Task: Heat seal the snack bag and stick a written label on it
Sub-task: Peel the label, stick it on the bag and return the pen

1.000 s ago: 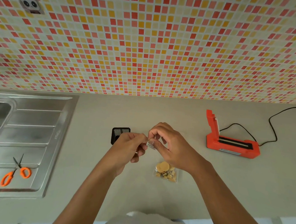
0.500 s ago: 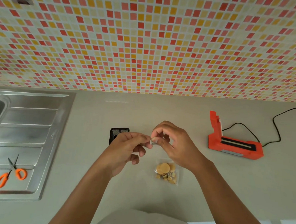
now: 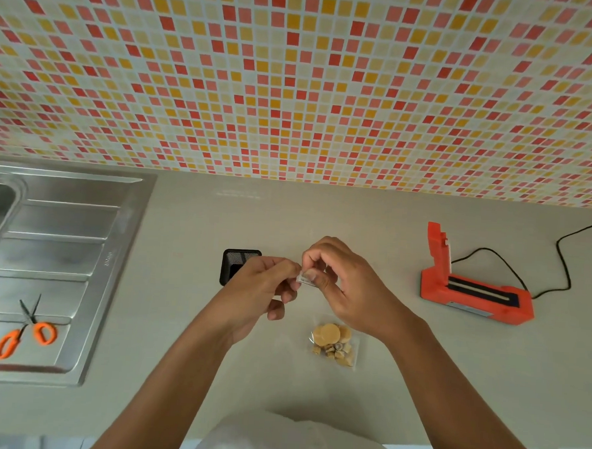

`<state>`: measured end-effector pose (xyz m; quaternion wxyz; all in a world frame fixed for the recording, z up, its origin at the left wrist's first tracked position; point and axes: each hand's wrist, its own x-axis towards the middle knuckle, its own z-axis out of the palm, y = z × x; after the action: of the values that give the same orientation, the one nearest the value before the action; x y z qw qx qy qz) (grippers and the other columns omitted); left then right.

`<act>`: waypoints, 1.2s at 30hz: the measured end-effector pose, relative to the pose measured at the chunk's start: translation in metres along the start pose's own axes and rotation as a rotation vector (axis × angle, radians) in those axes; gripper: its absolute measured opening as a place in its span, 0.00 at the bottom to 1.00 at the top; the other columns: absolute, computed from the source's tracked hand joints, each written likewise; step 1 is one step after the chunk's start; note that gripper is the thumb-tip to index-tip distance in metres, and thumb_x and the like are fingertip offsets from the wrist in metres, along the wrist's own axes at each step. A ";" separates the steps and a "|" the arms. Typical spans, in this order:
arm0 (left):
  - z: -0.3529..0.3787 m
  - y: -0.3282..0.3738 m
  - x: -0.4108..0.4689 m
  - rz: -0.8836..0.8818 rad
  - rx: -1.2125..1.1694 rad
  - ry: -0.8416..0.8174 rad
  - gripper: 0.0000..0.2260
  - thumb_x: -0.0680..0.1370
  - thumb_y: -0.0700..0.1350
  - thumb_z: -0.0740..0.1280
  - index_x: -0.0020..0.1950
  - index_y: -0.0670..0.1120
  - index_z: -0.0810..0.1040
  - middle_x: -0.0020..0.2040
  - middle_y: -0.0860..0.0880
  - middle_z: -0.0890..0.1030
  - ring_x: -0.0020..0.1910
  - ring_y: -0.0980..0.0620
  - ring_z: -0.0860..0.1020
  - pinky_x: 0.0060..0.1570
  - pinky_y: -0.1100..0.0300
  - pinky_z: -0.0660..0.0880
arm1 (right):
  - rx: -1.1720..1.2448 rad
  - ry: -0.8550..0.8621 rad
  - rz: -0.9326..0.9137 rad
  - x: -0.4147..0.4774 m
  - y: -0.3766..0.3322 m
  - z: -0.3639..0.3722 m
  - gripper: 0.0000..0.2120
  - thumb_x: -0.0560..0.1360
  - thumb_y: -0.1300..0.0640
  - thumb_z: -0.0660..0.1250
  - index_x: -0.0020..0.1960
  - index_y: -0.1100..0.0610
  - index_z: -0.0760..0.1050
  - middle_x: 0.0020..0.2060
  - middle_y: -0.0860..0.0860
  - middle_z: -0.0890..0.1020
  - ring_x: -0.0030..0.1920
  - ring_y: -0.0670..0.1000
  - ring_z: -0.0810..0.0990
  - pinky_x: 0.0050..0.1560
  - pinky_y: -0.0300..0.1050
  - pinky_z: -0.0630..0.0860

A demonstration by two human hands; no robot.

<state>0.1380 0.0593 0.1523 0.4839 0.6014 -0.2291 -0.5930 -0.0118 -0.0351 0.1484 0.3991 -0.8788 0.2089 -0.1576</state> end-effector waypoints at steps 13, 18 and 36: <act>0.007 -0.122 0.044 -0.095 0.303 0.391 0.12 0.78 0.38 0.60 0.34 0.44 0.71 0.29 0.50 0.70 0.27 0.54 0.68 0.26 0.63 0.63 | 0.410 0.131 0.178 -0.037 0.028 -0.010 0.05 0.82 0.59 0.61 0.47 0.55 0.72 0.43 0.47 0.80 0.42 0.48 0.76 0.48 0.45 0.73; 0.009 -0.188 0.071 -0.157 0.568 0.523 0.09 0.80 0.42 0.60 0.43 0.41 0.74 0.39 0.45 0.78 0.36 0.48 0.74 0.31 0.58 0.68 | 0.438 0.102 0.374 -0.044 0.067 0.007 0.03 0.80 0.63 0.66 0.48 0.57 0.76 0.36 0.45 0.79 0.36 0.45 0.77 0.40 0.37 0.73; 0.025 -0.183 0.081 0.193 0.670 0.528 0.03 0.76 0.43 0.69 0.44 0.50 0.81 0.38 0.55 0.81 0.31 0.57 0.77 0.35 0.63 0.74 | 0.412 -0.026 0.703 -0.053 0.149 0.059 0.12 0.74 0.64 0.71 0.54 0.52 0.75 0.43 0.54 0.84 0.35 0.48 0.80 0.36 0.42 0.78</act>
<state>0.0751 0.0610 -0.0397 0.3574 0.8319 -0.3324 -0.2639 -0.0675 -0.0603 -0.0089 0.5990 -0.6572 0.4558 -0.0391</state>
